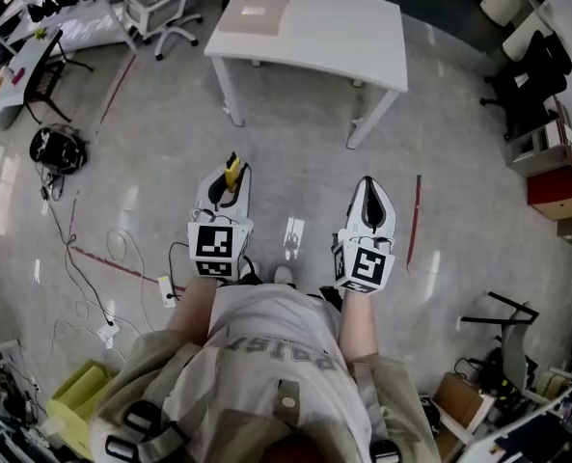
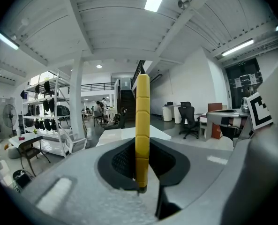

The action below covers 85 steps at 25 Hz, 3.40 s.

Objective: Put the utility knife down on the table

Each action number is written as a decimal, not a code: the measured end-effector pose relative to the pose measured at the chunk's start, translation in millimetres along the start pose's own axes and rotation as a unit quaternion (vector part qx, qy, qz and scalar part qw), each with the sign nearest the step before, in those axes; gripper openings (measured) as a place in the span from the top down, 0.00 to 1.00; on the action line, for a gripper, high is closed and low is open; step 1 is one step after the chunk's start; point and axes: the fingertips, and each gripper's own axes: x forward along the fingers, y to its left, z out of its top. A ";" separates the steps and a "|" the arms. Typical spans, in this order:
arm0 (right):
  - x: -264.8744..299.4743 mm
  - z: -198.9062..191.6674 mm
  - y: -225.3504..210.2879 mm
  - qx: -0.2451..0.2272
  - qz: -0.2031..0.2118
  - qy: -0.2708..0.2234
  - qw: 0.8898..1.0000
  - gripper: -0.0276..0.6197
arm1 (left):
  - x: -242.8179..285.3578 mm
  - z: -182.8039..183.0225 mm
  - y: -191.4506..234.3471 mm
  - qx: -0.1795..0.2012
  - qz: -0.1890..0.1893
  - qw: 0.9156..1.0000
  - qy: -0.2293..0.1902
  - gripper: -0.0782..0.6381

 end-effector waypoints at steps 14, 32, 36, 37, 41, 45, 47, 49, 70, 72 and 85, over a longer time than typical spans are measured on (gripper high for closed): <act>-1.0 -12.3 -44.9 0.069 0.040 0.009 0.997 0.59 | 10.6 -0.4 -34.0 -0.002 0.013 1.000 0.018 0.81; 104.8 -32.5 -56.3 0.076 0.016 0.028 0.997 0.58 | 113.8 -2.1 19.4 -0.008 -0.001 1.000 0.028 0.81; 149.2 -24.8 -47.8 0.075 0.015 0.024 0.997 0.58 | 151.6 10.2 49.9 -0.017 -0.007 1.000 0.024 0.81; 159.6 -23.6 -46.7 0.075 0.014 0.023 0.997 0.58 | 160.7 13.3 56.2 -0.017 -0.008 1.000 0.023 0.81; 195.6 -24.8 -45.7 0.079 0.008 0.025 0.997 0.58 | 193.5 19.4 76.0 -0.017 -0.020 0.999 0.020 0.81; 231.7 -25.4 -43.9 0.082 -0.002 0.023 0.996 0.58 | 225.5 22.4 95.6 -0.019 -0.033 0.999 0.014 0.81; 245.6 -27.0 -42.1 0.083 -0.006 0.023 0.996 0.58 | 237.4 22.9 104.1 -0.018 -0.037 0.999 0.012 0.82; 255.6 -27.9 -38.5 0.085 -0.010 0.023 0.996 0.58 | 245.4 20.3 113.2 -0.019 -0.039 0.999 0.015 0.81; 320.3 -52.6 -66.9 0.091 -0.029 0.054 0.994 0.58 | 322.1 11.3 116.1 -0.026 -0.062 0.997 0.046 0.82; 330.6 -55.2 -78.0 0.094 -0.029 0.055 0.994 0.58 | 333.0 13.0 113.4 -0.026 -0.058 0.997 0.047 0.81; 440.2 -65.6 -143.5 0.107 0.013 0.061 0.992 0.58 | 450.3 49.9 106.4 -0.017 -0.026 0.999 0.043 0.81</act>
